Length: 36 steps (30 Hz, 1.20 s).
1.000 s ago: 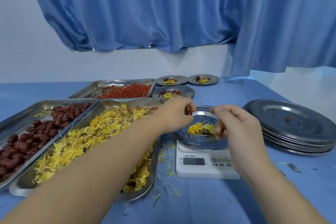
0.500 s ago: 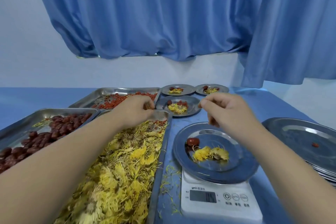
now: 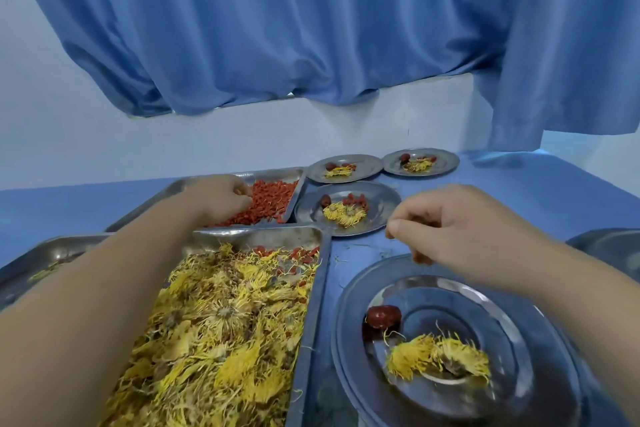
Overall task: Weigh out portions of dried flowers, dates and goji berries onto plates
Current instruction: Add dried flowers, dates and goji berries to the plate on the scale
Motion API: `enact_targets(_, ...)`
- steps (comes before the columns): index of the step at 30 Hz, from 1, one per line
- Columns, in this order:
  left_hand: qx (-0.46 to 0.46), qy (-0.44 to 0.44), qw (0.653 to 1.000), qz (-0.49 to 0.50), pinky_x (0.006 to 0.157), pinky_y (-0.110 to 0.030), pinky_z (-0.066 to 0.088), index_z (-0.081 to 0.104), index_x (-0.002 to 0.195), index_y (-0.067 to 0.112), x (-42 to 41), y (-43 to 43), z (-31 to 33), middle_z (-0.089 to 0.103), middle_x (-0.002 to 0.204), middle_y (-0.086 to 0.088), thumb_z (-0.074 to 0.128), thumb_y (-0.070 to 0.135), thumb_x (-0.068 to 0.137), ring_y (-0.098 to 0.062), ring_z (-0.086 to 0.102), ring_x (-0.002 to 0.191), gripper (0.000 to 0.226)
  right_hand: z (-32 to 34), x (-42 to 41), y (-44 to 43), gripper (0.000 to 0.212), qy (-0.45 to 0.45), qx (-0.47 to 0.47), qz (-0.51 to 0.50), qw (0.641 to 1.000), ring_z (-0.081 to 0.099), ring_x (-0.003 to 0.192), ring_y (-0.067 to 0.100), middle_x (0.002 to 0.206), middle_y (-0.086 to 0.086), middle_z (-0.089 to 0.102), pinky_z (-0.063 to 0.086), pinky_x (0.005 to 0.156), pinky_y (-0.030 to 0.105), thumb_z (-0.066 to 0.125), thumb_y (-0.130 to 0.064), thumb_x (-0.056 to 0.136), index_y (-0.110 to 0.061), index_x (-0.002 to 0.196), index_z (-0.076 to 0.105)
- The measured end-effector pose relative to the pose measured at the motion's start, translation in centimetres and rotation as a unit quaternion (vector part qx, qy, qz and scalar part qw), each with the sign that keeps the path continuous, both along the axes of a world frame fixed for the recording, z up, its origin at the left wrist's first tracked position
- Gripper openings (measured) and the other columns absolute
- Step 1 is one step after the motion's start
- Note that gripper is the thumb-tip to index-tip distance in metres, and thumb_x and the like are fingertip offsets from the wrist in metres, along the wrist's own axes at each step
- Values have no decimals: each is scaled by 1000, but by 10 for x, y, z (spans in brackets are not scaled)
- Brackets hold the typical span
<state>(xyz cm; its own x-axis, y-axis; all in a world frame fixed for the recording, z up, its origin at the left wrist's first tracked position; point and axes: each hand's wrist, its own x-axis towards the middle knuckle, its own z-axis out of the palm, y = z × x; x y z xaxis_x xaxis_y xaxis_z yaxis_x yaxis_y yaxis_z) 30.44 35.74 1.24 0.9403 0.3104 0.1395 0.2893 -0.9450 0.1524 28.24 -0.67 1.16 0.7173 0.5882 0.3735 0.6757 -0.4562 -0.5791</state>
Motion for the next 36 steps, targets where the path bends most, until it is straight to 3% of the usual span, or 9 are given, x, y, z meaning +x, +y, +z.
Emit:
enact_targets(5, -5, 66, 998, -4, 110, -37, 33, 60, 130, 21, 37, 8, -13, 54, 141, -3, 47, 12, 97, -22, 48, 129, 37, -7, 4, 1, 25, -12, 3, -13, 1000, 58, 57, 15, 65, 1, 62, 44, 54, 25, 55, -36, 85, -17, 74, 65)
enact_targets(12, 34, 149, 987, 52, 115, -43, 30, 48, 141, 28, 58, 19, -43, 43, 151, -4, 43, 14, 99, -26, 42, 135, 45, -12, 3, 11, 22, -6, 11, 28, 1000, 42, 46, 5, 63, 4, 58, 36, 45, 20, 56, -31, 89, -19, 71, 63)
enact_targets(17, 50, 134, 989, 32, 100, -34, 39, 66, 125, 24, 67, 6, -46, 61, 130, -2, 58, 16, 95, -22, 54, 113, 32, -5, 0, 12, 21, 16, 41, 34, 998, 58, 55, 14, 65, 6, 59, 45, 51, 23, 56, -27, 89, -17, 73, 66)
enact_targets(21, 40, 125, 991, 40, 95, -32, 43, 73, 111, 18, 68, -2, -42, 64, 122, -5, 51, -3, 90, -18, 52, 96, 37, 0, -3, 11, 22, 22, 56, 35, 998, 59, 60, 19, 66, 9, 58, 44, 51, 25, 57, -26, 88, -15, 72, 66)
enact_targets(26, 17, 118, 992, 31, 95, -35, 46, 70, 85, 23, 65, 1, -42, 62, 108, -3, 45, -12, 84, -20, 55, 99, 43, 3, -6, 11, 21, 38, 65, 39, 996, 62, 62, 17, 64, 5, 59, 45, 53, 23, 57, -26, 88, -19, 70, 66)
enact_targets(30, -1, 97, 994, 50, 71, -27, 47, 67, 77, 24, 65, 2, -40, 63, 96, -1, 51, -9, 83, -16, 56, 84, 37, 3, -6, 10, 23, 41, 65, 37, 996, 62, 62, 17, 63, 5, 59, 46, 53, 23, 56, -28, 89, -19, 70, 66)
enact_targets(33, -61, 70, 993, 75, 52, -25, 46, 66, 83, 17, 65, 7, -31, 62, 90, -6, 54, -7, 83, -19, 60, 73, 27, 4, -6, 9, 23, 43, 69, 35, 996, 62, 62, 18, 65, 4, 59, 45, 51, 25, 57, -28, 89, -19, 70, 66)
enact_targets(36, -178, 24, 981, 67, 50, -26, 50, 64, 85, 11, 64, 16, -20, 62, 87, -12, 57, -8, 83, -24, 64, 69, 20, 5, -5, 9, 23, 40, 72, 37, 996, 58, 58, 16, 67, 2, 61, 45, 50, 23, 57, -27, 90, -19, 70, 67)
